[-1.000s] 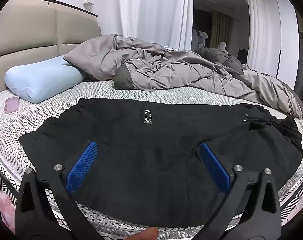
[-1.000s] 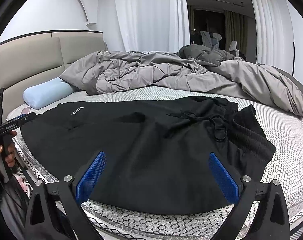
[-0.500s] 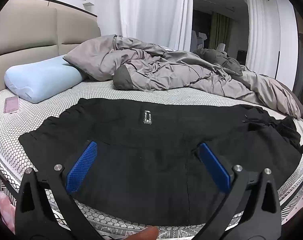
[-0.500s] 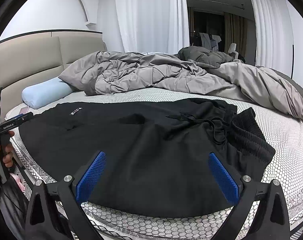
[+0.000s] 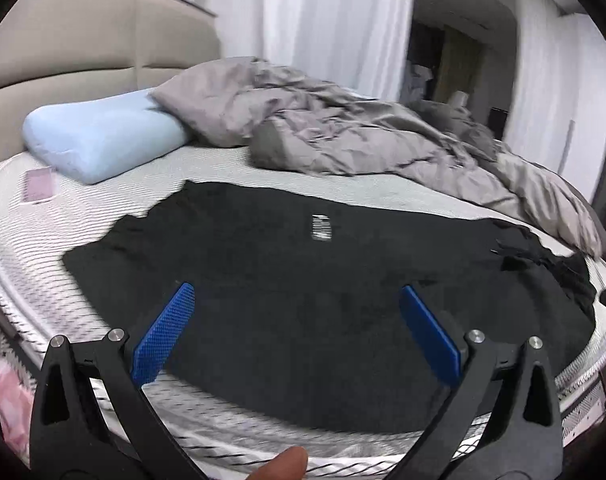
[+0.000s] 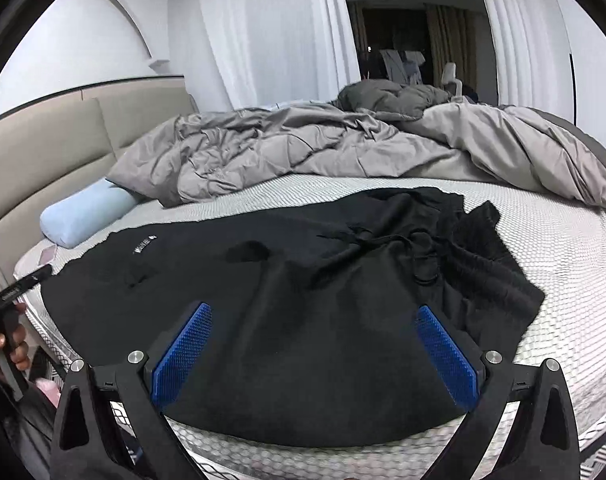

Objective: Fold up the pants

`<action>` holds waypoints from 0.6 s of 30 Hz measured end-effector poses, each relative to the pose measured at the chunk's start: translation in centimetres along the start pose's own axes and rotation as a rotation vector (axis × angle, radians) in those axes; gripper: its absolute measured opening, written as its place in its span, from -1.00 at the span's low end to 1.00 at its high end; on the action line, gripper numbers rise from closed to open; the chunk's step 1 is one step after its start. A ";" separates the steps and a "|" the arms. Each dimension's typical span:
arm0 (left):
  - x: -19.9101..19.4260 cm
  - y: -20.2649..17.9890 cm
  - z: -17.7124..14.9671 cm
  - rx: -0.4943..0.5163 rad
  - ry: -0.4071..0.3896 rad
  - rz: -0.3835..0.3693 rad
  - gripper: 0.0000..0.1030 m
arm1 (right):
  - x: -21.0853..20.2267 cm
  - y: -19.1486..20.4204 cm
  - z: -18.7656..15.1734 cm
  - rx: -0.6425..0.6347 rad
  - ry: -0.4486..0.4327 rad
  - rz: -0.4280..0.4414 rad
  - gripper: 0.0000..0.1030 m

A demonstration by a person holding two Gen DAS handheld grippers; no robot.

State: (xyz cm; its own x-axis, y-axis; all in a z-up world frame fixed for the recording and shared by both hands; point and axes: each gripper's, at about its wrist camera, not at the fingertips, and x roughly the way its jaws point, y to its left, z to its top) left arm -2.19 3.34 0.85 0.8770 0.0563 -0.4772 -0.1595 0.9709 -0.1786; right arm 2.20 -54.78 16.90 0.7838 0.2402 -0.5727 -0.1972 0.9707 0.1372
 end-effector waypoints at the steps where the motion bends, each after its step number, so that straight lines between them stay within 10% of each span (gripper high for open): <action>1: -0.2 1.1 0.2 -0.021 0.009 0.017 0.98 | -0.1 -0.4 0.2 -0.008 0.011 -0.010 1.00; 7: -0.8 8.3 1.2 -0.172 0.057 0.159 0.98 | 0.3 -3.5 1.1 -0.054 0.044 -0.081 1.00; 18: 4.0 16.7 -1.0 -0.373 0.205 0.184 0.94 | 0.0 -10.8 0.9 0.045 0.073 -0.149 1.00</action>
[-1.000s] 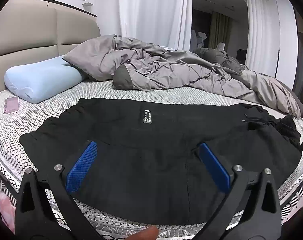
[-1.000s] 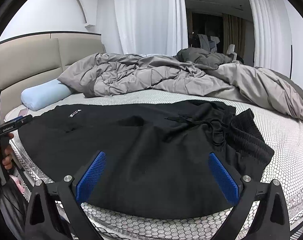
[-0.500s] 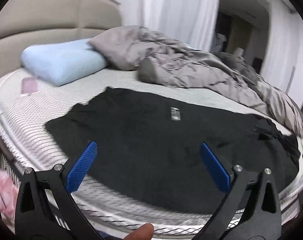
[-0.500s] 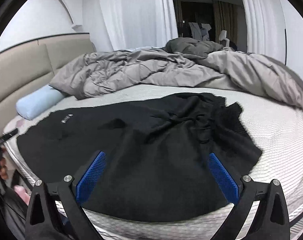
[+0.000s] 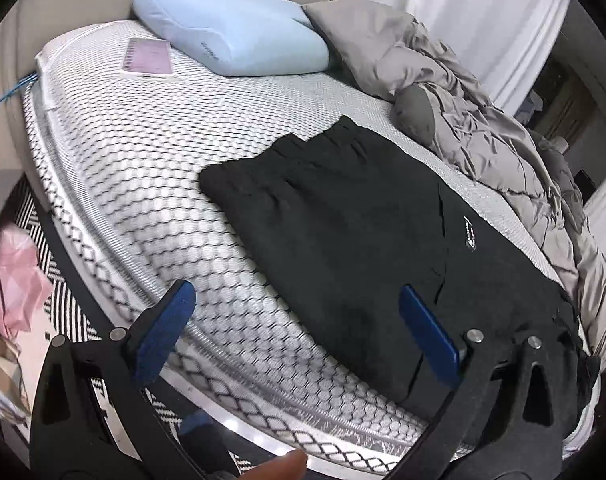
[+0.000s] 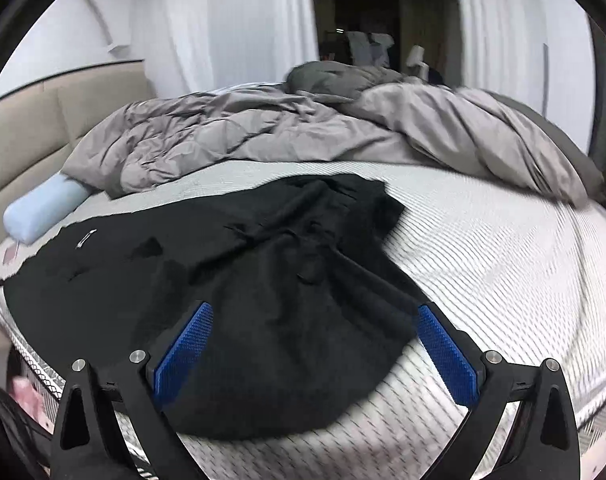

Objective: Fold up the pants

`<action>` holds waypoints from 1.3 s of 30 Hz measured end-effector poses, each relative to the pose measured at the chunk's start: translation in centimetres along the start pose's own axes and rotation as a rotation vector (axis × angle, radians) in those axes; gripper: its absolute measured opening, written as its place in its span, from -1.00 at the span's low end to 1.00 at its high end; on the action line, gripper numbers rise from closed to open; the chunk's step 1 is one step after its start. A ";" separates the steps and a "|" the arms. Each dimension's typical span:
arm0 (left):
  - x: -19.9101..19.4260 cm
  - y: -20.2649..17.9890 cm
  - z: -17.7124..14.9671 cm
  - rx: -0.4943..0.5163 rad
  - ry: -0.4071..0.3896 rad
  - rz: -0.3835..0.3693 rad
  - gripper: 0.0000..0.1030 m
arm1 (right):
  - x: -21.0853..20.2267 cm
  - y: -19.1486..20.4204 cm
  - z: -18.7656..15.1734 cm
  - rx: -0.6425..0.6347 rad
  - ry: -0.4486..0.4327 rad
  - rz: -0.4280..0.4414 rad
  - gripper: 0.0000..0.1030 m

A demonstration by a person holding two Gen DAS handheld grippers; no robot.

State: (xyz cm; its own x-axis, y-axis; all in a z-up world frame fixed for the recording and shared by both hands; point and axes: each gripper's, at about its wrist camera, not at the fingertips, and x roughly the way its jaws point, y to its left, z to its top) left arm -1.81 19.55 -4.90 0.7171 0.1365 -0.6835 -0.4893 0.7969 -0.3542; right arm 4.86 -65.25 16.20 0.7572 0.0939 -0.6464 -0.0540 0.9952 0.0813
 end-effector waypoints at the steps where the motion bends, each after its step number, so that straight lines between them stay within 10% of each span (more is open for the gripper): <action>1: 0.4 -0.2 -0.1 0.012 -0.003 -0.010 0.92 | -0.2 -0.6 -0.3 0.017 0.005 -0.014 1.00; 8: 1.8 -2.8 -1.0 0.071 0.018 -0.028 0.82 | 3.2 -6.7 -2.7 0.273 0.068 0.040 0.85; 11: 1.5 -4.5 -1.0 0.054 0.016 -0.025 0.81 | 6.8 -8.1 -2.2 0.389 0.094 0.123 0.39; 13: 1.2 -4.8 -0.6 0.050 0.006 -0.026 0.80 | 8.1 -8.2 -1.8 0.434 0.102 0.176 -0.42; 15: 0.5 -4.7 -0.6 0.052 -0.004 -0.018 0.80 | 7.2 -7.7 -1.3 0.419 0.101 0.179 -0.77; 19: -0.3 -4.1 -0.9 0.056 -0.002 -0.014 0.80 | 1.1 -8.7 -2.6 0.450 0.042 0.117 -0.78; 23: -0.9 -3.6 -1.1 0.058 0.021 -0.026 0.78 | 2.7 -10.3 -5.0 0.434 0.176 -0.026 -0.63; 27: -3.1 -3.8 -1.1 0.101 -0.026 -0.029 0.79 | -0.3 -9.9 -4.0 0.415 0.082 -0.080 0.14; 29: -4.1 -4.2 -0.8 0.111 -0.056 -0.036 0.79 | -2.3 -9.7 -2.4 0.372 0.012 -0.108 0.17; 39: -4.2 -15.4 -0.4 0.308 -0.183 -0.239 0.99 | 10.0 -8.2 12.4 0.301 0.108 0.159 0.26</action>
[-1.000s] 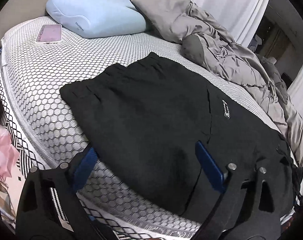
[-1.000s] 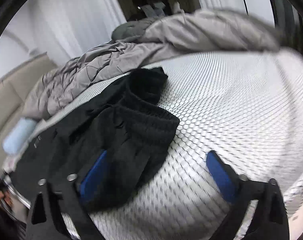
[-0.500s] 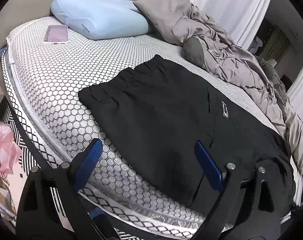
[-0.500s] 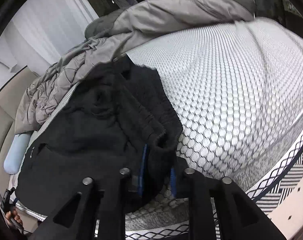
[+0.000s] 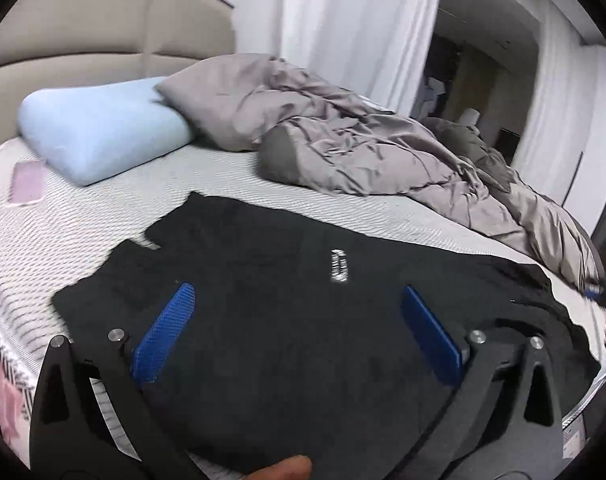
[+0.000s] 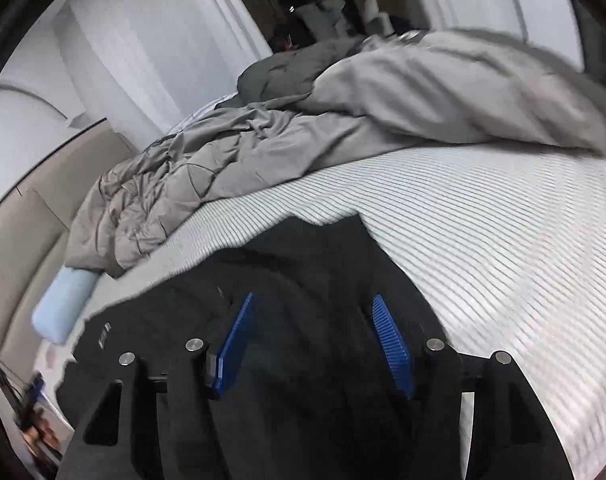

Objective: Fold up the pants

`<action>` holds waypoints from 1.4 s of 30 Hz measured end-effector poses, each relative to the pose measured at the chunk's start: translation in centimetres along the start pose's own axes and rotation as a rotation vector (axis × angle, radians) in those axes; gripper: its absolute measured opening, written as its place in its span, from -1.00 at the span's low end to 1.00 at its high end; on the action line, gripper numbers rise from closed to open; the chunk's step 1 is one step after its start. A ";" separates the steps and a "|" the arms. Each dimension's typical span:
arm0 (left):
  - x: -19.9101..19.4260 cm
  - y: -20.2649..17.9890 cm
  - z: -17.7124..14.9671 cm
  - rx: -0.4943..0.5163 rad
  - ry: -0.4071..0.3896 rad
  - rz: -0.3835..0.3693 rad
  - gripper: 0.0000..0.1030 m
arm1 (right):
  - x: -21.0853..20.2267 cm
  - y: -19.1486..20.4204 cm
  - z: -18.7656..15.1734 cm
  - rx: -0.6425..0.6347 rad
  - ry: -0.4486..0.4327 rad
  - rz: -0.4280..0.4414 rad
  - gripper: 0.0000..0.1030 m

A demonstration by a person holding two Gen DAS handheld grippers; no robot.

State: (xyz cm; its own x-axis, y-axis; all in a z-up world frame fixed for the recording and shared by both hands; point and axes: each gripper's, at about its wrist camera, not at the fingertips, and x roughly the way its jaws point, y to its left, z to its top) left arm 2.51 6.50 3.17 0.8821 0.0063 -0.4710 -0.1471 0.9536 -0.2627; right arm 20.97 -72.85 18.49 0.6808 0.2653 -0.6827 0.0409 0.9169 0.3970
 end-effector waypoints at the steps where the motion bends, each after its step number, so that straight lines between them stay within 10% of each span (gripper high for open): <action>1: 0.4 -0.3 -0.1 0.003 0.005 -0.018 0.99 | 2.3 -0.4 1.5 0.007 0.029 0.007 0.26; 8: 4.9 -0.7 -0.1 0.002 0.093 -0.006 0.99 | 15.2 -4.2 6.9 0.051 0.204 -0.087 0.25; 11: 6.3 0.1 -0.3 0.022 0.111 0.021 0.99 | 17.3 -5.4 7.0 0.086 0.243 -0.025 -0.75; 16: 6.4 1.6 -0.3 0.022 0.099 0.089 0.99 | 14.9 -2.8 8.5 -0.075 0.049 -0.069 -0.87; 22: 5.0 4.4 -0.3 -0.020 0.071 0.174 0.99 | 19.9 -7.3 9.6 0.061 0.163 -0.381 -0.68; 29: 0.6 12.6 -0.9 -0.273 0.091 0.205 0.99 | 4.0 -3.5 4.9 -0.044 -0.059 -0.181 0.69; 34: -1.5 17.4 -2.3 -0.462 0.137 0.091 0.96 | -6.3 -1.6 -4.8 -0.063 -0.144 -0.083 0.77; 42: 2.3 20.6 -3.8 -0.576 0.299 -0.018 0.15 | -10.1 -2.1 -13.9 0.031 -0.130 -0.024 0.77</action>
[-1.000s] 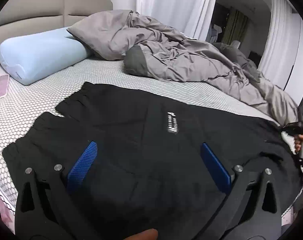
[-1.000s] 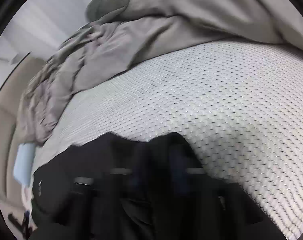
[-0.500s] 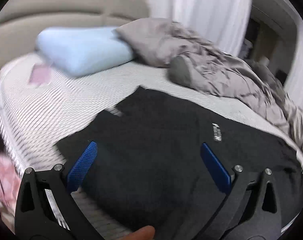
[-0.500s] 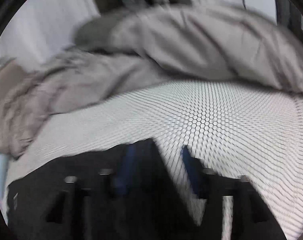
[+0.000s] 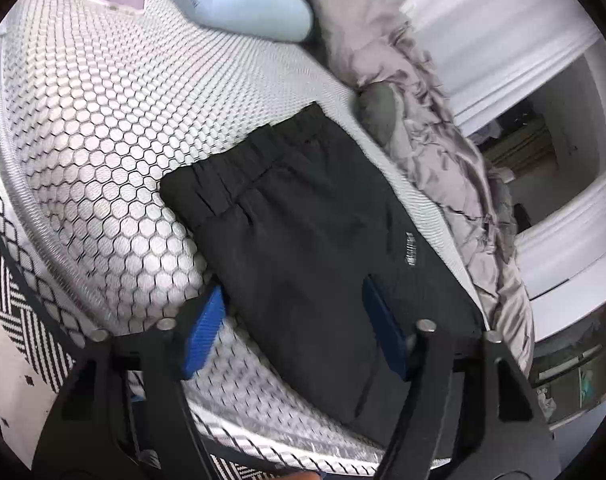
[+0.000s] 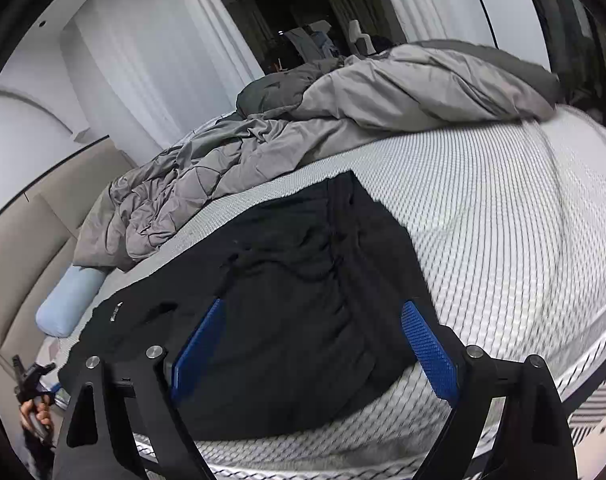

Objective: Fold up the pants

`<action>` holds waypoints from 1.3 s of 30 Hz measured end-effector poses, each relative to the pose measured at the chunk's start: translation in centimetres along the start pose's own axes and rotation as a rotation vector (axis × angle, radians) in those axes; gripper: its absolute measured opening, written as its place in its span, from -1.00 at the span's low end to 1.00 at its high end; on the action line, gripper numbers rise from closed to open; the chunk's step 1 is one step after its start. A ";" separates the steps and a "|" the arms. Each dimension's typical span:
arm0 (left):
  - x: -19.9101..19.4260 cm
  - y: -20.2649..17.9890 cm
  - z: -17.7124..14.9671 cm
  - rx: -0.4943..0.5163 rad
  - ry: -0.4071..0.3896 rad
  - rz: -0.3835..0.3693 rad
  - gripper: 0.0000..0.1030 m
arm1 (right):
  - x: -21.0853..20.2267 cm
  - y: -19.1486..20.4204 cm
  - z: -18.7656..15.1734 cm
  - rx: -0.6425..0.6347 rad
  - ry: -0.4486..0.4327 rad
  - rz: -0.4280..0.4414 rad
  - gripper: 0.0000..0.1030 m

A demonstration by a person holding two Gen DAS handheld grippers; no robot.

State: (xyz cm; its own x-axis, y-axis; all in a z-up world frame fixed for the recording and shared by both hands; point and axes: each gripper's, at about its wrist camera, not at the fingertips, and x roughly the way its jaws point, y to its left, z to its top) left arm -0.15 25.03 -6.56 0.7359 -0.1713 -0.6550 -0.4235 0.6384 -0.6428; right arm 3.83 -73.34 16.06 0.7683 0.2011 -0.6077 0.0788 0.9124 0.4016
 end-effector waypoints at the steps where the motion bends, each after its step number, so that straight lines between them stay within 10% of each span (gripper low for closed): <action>1: 0.5 0.3 0.3 -0.014 0.008 0.008 0.02 | -0.2 0.0 -0.4 0.009 -0.004 0.008 0.77; 5: 0.9 1.3 1.1 -0.029 -0.023 0.016 -1.00 | -0.1 -0.2 -1.8 0.048 0.001 0.016 0.77; 16: -1.8 0.6 1.0 0.000 -0.154 0.060 -1.00 | 2.0 -4.8 -6.5 0.243 0.067 0.028 0.44; 20: -1.8 0.4 0.6 0.018 -0.150 0.093 -1.00 | 4.9 -5.3 -5.6 0.251 0.064 -0.012 -0.51; 23: -3.4 0.1 0.0 0.016 -0.173 0.055 -1.00 | 4.9 -5.0 -5.3 0.262 0.047 -0.022 -0.77; 30: -3.0 0.0 -0.9 0.039 -0.122 0.102 -1.00 | 0.9 -6.3 -7.2 0.231 0.049 -0.087 -0.75; 39: -1.4 1.8 -0.8 -0.018 -0.050 0.109 -0.95 | 1.4 -8.8 -8.6 0.365 0.027 0.051 -0.26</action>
State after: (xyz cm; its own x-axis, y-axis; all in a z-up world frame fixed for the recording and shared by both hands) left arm -2.41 25.81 -7.11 0.7099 -0.0638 -0.7014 -0.5118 0.6375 -0.5759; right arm -1.27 -78.00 5.82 0.7606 0.2564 -0.5964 0.2659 0.7150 0.6466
